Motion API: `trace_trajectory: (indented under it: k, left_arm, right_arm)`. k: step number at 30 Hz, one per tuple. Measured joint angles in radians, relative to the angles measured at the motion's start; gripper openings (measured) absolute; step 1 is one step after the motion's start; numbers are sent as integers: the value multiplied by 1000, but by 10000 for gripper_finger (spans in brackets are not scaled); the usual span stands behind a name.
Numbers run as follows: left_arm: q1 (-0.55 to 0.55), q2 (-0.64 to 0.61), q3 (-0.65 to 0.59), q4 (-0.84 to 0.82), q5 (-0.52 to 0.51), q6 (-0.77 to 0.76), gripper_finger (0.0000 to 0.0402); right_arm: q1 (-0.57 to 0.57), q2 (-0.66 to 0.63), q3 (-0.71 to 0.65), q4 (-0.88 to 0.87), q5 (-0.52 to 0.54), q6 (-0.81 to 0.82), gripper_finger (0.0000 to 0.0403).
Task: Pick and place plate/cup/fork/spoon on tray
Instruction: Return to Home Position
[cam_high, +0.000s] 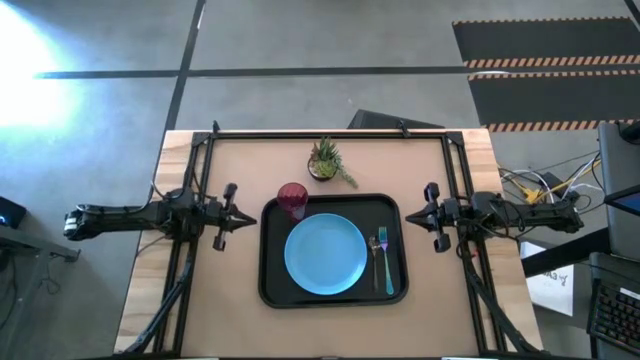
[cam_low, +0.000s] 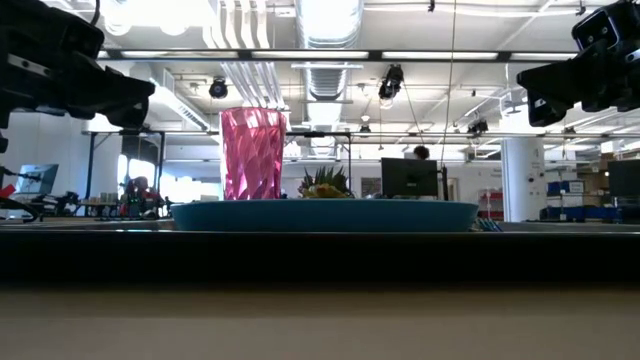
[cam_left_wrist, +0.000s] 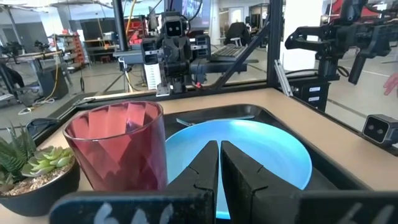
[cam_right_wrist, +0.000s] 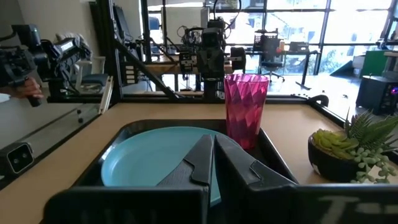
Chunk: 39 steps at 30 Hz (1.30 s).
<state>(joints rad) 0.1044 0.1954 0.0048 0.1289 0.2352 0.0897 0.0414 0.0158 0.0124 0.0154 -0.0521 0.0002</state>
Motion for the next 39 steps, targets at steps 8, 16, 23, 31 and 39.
trace_trajectory:
  k: [8,16,23,31,39]
  left_arm:
    - [0,-45,0,-17,1,1,0]
    - [0,-86,0,-17,47,4,0]
    - [0,-97,0,-53,52,-4,0]
    - [0,-78,0,-59,48,-4,0]
    - [0,-65,0,-59,48,-4,0]
  right_arm:
    - [0,0,0,0,0,0,9]
    - [0,0,0,0,0,0,9]
    - [0,0,0,0,0,0,9]
    - [0,0,0,0,0,0,9]
    - [0,0,0,0,0,0,9]
